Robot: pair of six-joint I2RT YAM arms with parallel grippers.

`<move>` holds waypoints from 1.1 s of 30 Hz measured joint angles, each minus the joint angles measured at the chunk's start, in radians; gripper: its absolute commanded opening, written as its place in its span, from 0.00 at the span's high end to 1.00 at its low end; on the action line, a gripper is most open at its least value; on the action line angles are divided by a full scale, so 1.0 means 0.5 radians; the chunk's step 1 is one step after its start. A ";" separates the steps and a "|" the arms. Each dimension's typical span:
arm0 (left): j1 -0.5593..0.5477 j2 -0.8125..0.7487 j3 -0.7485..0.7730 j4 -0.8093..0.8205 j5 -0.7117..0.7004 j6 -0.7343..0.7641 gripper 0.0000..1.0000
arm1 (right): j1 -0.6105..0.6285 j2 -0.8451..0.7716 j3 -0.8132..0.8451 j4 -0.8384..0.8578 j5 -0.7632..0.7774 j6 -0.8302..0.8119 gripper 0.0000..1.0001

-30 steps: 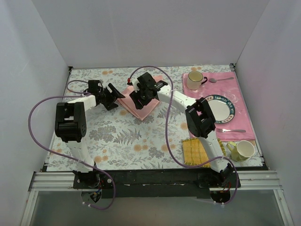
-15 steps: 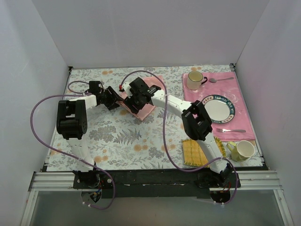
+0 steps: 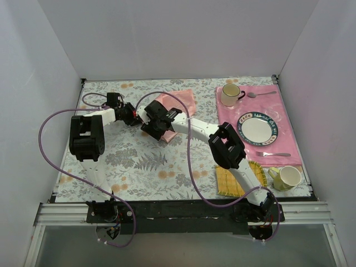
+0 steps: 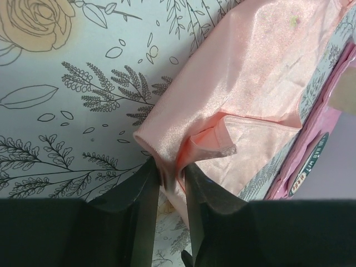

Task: Fold the napkin, place the utensils inside, and roll it up
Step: Roll the napkin with the utensil

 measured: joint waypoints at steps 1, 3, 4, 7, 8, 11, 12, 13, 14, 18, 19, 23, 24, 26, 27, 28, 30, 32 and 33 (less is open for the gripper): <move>0.000 0.000 0.004 -0.008 -0.001 0.002 0.77 | 0.000 0.008 -0.008 0.006 0.005 -0.003 0.41; 0.000 0.001 0.013 -0.027 -0.005 0.002 0.77 | -0.002 0.027 -0.024 0.025 0.005 -0.008 0.43; 0.000 0.001 0.016 -0.034 -0.005 0.002 0.78 | -0.002 0.040 -0.031 0.034 0.003 -0.010 0.44; 0.000 0.002 0.027 -0.060 -0.005 0.003 0.79 | -0.005 0.072 -0.040 0.066 -0.011 -0.011 0.49; 0.000 0.002 0.030 -0.063 -0.005 0.003 0.80 | -0.005 0.072 -0.043 0.076 -0.010 -0.009 0.51; 0.000 0.002 0.041 -0.076 -0.005 0.008 0.81 | -0.012 0.077 -0.047 0.099 -0.018 0.003 0.61; 0.000 0.002 0.046 -0.084 -0.006 0.012 0.82 | -0.014 0.081 -0.048 0.105 -0.019 0.013 0.61; 0.000 0.002 0.052 -0.095 -0.007 0.018 0.82 | -0.018 0.082 -0.048 0.107 -0.024 0.021 0.61; 0.000 0.002 0.058 -0.106 -0.008 0.024 0.83 | -0.021 0.084 -0.048 0.111 -0.028 0.029 0.61; 0.000 0.002 0.089 -0.146 -0.019 0.054 0.85 | -0.035 0.089 -0.047 0.119 -0.018 0.063 0.67; 0.000 0.003 0.095 -0.155 -0.020 0.063 0.86 | -0.037 0.090 -0.047 0.120 -0.017 0.066 0.69; 0.000 0.004 0.111 -0.179 -0.021 0.091 0.87 | -0.051 0.095 -0.047 0.127 -0.017 0.080 0.80; 0.000 0.005 0.114 -0.186 -0.021 0.099 0.87 | -0.056 0.098 -0.043 0.128 -0.018 0.090 0.85; 0.000 0.007 0.123 -0.205 -0.021 0.114 0.88 | -0.063 0.111 -0.023 0.119 -0.017 0.094 0.91; 0.000 0.011 0.131 -0.216 -0.021 0.122 0.88 | -0.066 0.120 -0.008 0.110 -0.018 0.095 0.95; 0.000 0.017 0.140 -0.220 -0.021 0.128 0.88 | -0.070 0.125 0.005 0.101 -0.024 0.099 0.97; 0.000 0.029 0.154 -0.230 -0.021 0.141 0.88 | -0.076 0.137 0.028 0.084 -0.040 0.103 0.99; 0.000 0.033 0.157 -0.246 -0.024 0.151 0.89 | -0.081 0.154 0.068 0.045 -0.060 0.110 0.99; 0.000 0.033 0.159 -0.257 -0.024 0.158 0.89 | -0.085 0.169 0.101 0.018 -0.077 0.117 0.99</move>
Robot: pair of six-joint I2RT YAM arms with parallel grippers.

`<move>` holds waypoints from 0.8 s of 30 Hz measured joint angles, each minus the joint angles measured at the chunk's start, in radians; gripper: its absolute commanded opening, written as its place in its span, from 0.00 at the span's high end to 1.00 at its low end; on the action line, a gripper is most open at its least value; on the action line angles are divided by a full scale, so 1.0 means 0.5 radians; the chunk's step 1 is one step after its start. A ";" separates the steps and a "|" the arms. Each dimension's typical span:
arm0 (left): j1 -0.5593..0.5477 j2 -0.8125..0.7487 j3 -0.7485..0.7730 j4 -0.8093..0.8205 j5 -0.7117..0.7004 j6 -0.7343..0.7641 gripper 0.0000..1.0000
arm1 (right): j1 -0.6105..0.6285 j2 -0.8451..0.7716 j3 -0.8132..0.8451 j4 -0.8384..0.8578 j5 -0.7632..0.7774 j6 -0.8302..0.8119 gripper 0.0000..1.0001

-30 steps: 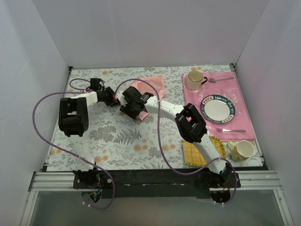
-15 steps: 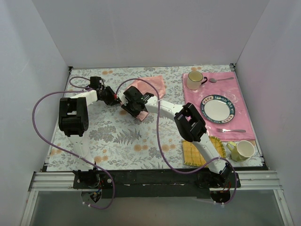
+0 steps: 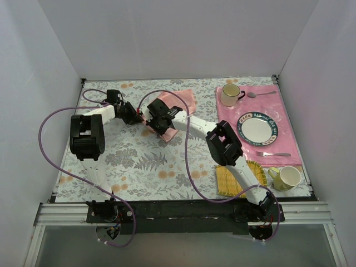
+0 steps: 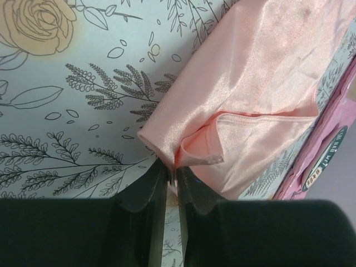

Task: Fold the napkin, place the utensils inside, and roll it up
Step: Roll the napkin with the utensil

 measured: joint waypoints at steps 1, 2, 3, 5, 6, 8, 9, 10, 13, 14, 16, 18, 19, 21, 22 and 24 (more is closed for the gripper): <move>0.000 0.000 0.004 -0.011 -0.002 0.006 0.89 | -0.004 0.009 0.019 -0.019 -0.020 0.003 0.99; 0.000 0.001 0.010 -0.021 -0.004 0.012 0.89 | -0.005 0.018 0.040 -0.035 -0.046 0.016 0.99; 0.000 0.001 0.013 -0.027 -0.005 0.019 0.88 | -0.011 0.021 0.050 -0.042 -0.078 0.034 0.99; 0.000 0.001 0.020 -0.043 -0.008 0.036 0.88 | -0.029 0.021 0.050 -0.043 -0.149 0.079 0.99; 0.000 0.001 0.021 -0.053 -0.011 0.042 0.87 | -0.042 0.021 0.050 -0.043 -0.202 0.122 0.99; 0.010 0.001 0.021 -0.074 -0.013 0.054 0.75 | -0.056 0.021 0.050 -0.044 -0.285 0.192 0.99; 0.016 0.001 0.021 -0.086 -0.013 0.064 0.71 | -0.063 0.021 0.049 -0.045 -0.343 0.249 0.99; 0.021 0.001 0.021 -0.100 -0.012 0.069 0.69 | -0.066 0.021 0.045 -0.045 -0.396 0.296 0.99; 0.038 0.001 0.021 -0.134 -0.013 0.070 0.51 | -0.073 0.021 0.004 -0.019 -0.574 0.471 0.99; 0.040 -0.002 0.021 -0.137 -0.006 0.054 0.42 | -0.082 0.019 -0.018 0.005 -0.639 0.531 0.99; 0.048 -0.020 0.021 -0.143 -0.004 0.031 0.35 | -0.100 0.017 -0.063 0.063 -0.750 0.632 0.99; 0.050 -0.055 0.019 -0.158 -0.028 0.022 0.29 | -0.119 0.015 -0.094 0.101 -0.835 0.703 0.99; 0.050 -0.082 0.011 -0.172 -0.053 0.011 0.25 | -0.134 0.015 -0.106 0.117 -0.885 0.745 0.99; 0.049 -0.146 -0.024 -0.192 -0.083 -0.018 0.23 | -0.156 0.015 -0.129 0.137 -0.951 0.797 0.99; 0.049 -0.187 -0.060 -0.192 -0.099 -0.035 0.23 | -0.169 0.015 -0.138 0.143 -0.985 0.819 0.99; 0.049 -0.311 -0.171 -0.218 -0.128 -0.080 0.24 | -0.190 0.015 -0.165 0.163 -1.048 0.861 0.99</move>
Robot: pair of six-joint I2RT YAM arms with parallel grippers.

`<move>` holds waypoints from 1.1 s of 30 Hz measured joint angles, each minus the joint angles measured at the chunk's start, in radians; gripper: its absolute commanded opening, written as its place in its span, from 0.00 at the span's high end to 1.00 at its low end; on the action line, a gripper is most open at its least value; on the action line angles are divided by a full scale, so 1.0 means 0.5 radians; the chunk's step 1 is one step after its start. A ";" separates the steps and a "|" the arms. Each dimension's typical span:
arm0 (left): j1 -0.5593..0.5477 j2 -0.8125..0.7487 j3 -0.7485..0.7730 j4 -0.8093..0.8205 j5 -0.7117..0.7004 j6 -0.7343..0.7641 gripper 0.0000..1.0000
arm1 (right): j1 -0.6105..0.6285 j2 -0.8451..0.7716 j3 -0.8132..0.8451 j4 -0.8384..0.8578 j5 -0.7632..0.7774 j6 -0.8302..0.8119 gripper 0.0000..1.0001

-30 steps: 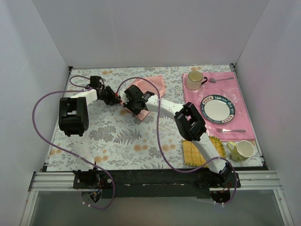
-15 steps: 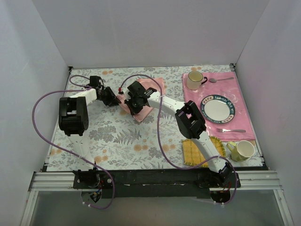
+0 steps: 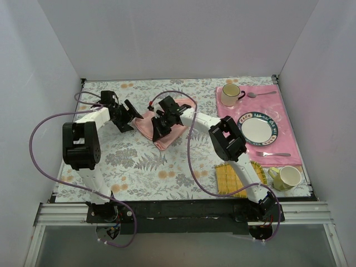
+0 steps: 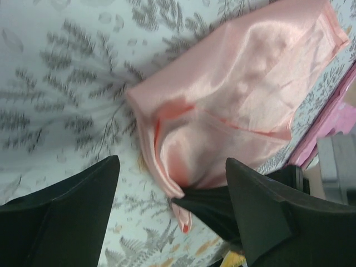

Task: Fold the napkin, place the utensils inside, and roll it up
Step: Roll the napkin with the utensil

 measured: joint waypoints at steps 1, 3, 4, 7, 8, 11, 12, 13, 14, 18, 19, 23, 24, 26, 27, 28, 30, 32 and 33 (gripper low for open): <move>0.000 -0.061 -0.056 0.000 -0.014 -0.022 0.25 | -0.008 0.001 -0.005 0.007 -0.021 0.014 0.99; -0.003 -0.204 -0.184 -0.012 -0.034 -0.065 0.25 | -0.025 0.000 -0.031 0.033 -0.071 0.045 0.99; -0.005 -0.271 -0.239 -0.019 -0.035 -0.087 0.25 | -0.034 0.001 -0.041 0.045 -0.096 0.060 0.99; -0.042 -0.433 -0.376 0.008 -0.042 -0.167 0.25 | -0.056 0.001 -0.092 0.120 -0.177 0.116 0.99; -0.078 -0.459 -0.405 0.028 -0.040 -0.195 0.25 | -0.065 0.000 -0.110 0.146 -0.207 0.142 0.99; -0.169 -0.491 -0.520 0.154 -0.018 -0.319 0.27 | -0.095 0.000 -0.179 0.249 -0.303 0.220 0.99; -0.201 -0.481 -0.546 0.182 -0.017 -0.359 0.27 | -0.103 -0.001 -0.201 0.287 -0.333 0.248 0.99; -0.232 -0.465 -0.557 0.190 -0.018 -0.394 0.28 | -0.111 -0.002 -0.221 0.323 -0.357 0.275 0.99; -0.258 -0.443 -0.558 0.198 -0.019 -0.422 0.32 | -0.117 -0.002 -0.237 0.346 -0.378 0.298 0.99; -0.303 -0.381 -0.555 0.214 -0.052 -0.529 0.39 | -0.130 -0.002 -0.259 0.389 -0.417 0.347 0.99; -0.305 -0.368 -0.555 0.212 -0.069 -0.554 0.41 | -0.134 -0.002 -0.259 0.391 -0.419 0.351 0.99; -0.306 -0.309 -0.531 0.182 -0.150 -0.621 0.48 | -0.144 -0.004 -0.282 0.427 -0.435 0.361 0.99; -0.306 -0.291 -0.520 0.181 -0.172 -0.632 0.50 | -0.147 -0.005 -0.294 0.445 -0.445 0.366 0.99; -0.306 -0.258 -0.494 0.161 -0.211 -0.644 0.53 | -0.153 -0.007 -0.307 0.462 -0.458 0.371 0.99; -0.306 -0.241 -0.479 0.153 -0.230 -0.648 0.56 | -0.154 -0.008 -0.310 0.465 -0.465 0.372 0.99; -0.306 -0.227 -0.469 0.150 -0.245 -0.652 0.59 | -0.156 -0.008 -0.311 0.468 -0.471 0.370 0.99; -0.305 -0.193 -0.449 0.146 -0.271 -0.658 0.64 | -0.156 -0.008 -0.313 0.471 -0.478 0.362 0.99; -0.306 -0.163 -0.426 0.143 -0.284 -0.645 0.76 | -0.156 -0.008 -0.313 0.472 -0.487 0.343 0.99; -0.306 -0.149 -0.410 0.141 -0.289 -0.639 0.81 | -0.156 -0.008 -0.313 0.472 -0.491 0.335 0.99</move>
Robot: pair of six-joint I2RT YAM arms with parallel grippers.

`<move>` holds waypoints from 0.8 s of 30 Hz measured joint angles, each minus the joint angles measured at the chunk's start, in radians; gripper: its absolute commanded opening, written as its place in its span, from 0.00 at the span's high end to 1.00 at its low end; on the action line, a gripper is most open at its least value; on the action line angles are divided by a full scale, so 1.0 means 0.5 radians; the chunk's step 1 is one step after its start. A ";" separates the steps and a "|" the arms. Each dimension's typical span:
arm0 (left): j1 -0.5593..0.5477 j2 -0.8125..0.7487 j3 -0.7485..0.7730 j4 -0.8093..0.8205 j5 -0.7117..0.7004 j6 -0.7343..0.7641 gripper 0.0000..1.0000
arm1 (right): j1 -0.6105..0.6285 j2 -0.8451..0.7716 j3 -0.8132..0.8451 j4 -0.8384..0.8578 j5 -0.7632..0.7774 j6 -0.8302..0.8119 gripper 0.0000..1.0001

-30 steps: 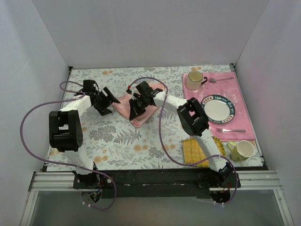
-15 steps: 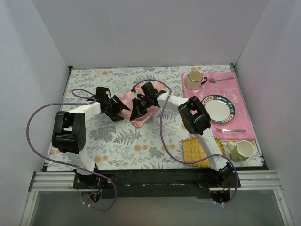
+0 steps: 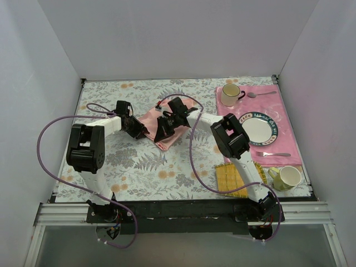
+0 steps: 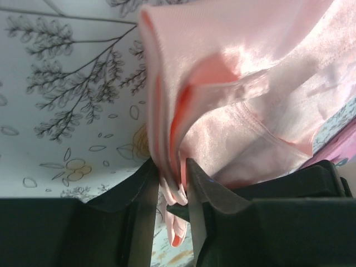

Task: Fold the napkin, place the utensils inside, and roll it up
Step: Roll the napkin with the utensil

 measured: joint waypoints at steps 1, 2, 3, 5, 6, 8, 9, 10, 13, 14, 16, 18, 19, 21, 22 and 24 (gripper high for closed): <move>0.000 0.021 0.018 0.001 -0.010 0.014 0.85 | 0.000 0.000 0.000 -0.001 -0.004 -0.014 0.99; 0.000 0.037 0.036 -0.002 -0.014 0.031 0.92 | 0.000 0.000 0.000 -0.006 -0.007 -0.031 0.99; 0.000 0.048 0.043 -0.001 -0.018 0.047 0.94 | 0.000 0.000 0.001 -0.016 -0.010 -0.049 0.99; 0.000 0.052 0.046 -0.011 -0.022 0.072 0.97 | 0.000 -0.001 0.016 -0.051 -0.011 -0.101 0.96; -0.002 0.052 0.046 -0.018 -0.022 0.080 0.99 | 0.000 -0.001 0.031 -0.079 -0.005 -0.130 0.92; -0.006 0.052 0.046 -0.025 -0.016 0.089 1.00 | 0.001 -0.001 0.069 -0.157 0.017 -0.206 0.81; -0.008 0.052 0.046 -0.027 -0.013 0.090 1.00 | 0.003 -0.001 0.094 -0.211 0.040 -0.245 0.77; -0.009 0.051 0.046 -0.027 -0.009 0.087 1.00 | 0.007 -0.001 0.126 -0.269 0.067 -0.281 0.74; -0.009 0.051 0.046 -0.037 -0.005 0.076 1.00 | 0.026 -0.001 0.253 -0.444 0.170 -0.417 0.62; -0.009 0.051 0.046 -0.043 -0.003 0.074 1.00 | 0.036 -0.002 0.291 -0.487 0.205 -0.455 0.56; -0.009 0.051 0.050 -0.055 -0.001 0.070 1.00 | 0.060 -0.008 0.369 -0.561 0.298 -0.536 0.51; -0.009 0.051 0.063 -0.085 0.003 0.062 1.00 | 0.085 -0.041 0.390 -0.605 0.404 -0.621 0.46; -0.009 0.051 0.068 -0.093 0.003 0.056 1.00 | 0.101 -0.063 0.390 -0.629 0.462 -0.662 0.45; -0.009 0.051 0.071 -0.106 0.004 0.037 1.00 | 0.134 -0.108 0.387 -0.658 0.568 -0.745 0.40; -0.009 0.051 0.072 -0.113 0.005 0.028 1.00 | 0.153 -0.130 0.381 -0.660 0.617 -0.787 0.39; -0.009 0.051 0.072 -0.136 0.011 -0.001 1.00 | 0.192 -0.170 0.371 -0.655 0.717 -0.877 0.37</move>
